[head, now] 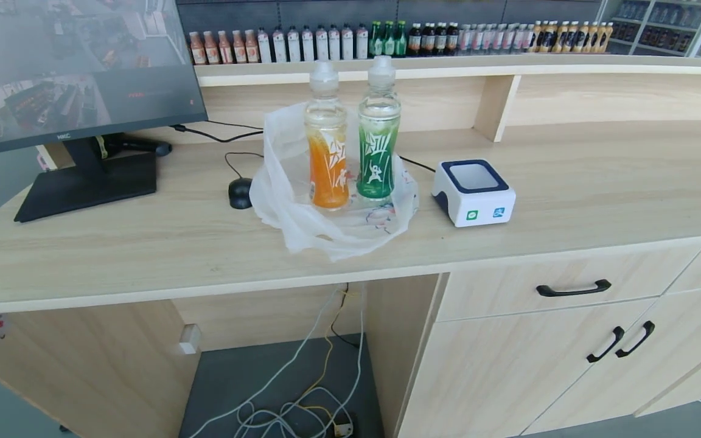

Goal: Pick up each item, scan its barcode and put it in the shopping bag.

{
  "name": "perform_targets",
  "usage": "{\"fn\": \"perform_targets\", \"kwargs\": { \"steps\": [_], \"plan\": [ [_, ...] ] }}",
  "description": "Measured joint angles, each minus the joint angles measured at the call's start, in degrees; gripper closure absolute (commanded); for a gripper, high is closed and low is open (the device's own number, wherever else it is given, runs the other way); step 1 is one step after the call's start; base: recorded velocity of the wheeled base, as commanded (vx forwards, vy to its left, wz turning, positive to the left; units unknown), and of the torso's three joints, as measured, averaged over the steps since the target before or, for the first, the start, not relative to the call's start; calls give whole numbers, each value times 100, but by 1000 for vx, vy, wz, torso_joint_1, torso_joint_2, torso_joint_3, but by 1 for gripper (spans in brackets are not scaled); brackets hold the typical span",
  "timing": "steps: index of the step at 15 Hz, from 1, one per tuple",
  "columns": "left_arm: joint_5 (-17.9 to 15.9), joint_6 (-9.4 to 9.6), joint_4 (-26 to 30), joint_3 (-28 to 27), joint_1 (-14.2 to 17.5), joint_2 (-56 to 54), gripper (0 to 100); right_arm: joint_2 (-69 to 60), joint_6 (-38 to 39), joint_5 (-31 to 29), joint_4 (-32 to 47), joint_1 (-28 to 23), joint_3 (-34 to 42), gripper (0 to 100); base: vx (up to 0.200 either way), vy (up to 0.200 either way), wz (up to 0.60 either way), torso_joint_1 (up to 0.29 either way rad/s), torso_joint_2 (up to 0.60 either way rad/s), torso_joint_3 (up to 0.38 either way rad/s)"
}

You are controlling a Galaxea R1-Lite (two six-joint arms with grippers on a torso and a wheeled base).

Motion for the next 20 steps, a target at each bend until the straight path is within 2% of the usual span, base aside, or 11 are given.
{"fn": "perform_targets", "kwargs": {
  "steps": [2, 5, 20],
  "plan": [
    [0, 0, 2, 0, -2, 0, 0, 0, -5, 0, 2, 0, 0, 0, 0, -200, 0, 7, 5, 5],
    [0, 0, 7, 0, -5, 0, 0, 0, -7, 0, -7, -4, 0, 0, 0, -200, 600, 4, 1, 1],
    [0, -2, 5, 0, -5, 0, 0, 2, 0, 0, -9, -4, 0, 0, 0, -200, 0, 2, 3, 2]
  ]
}}
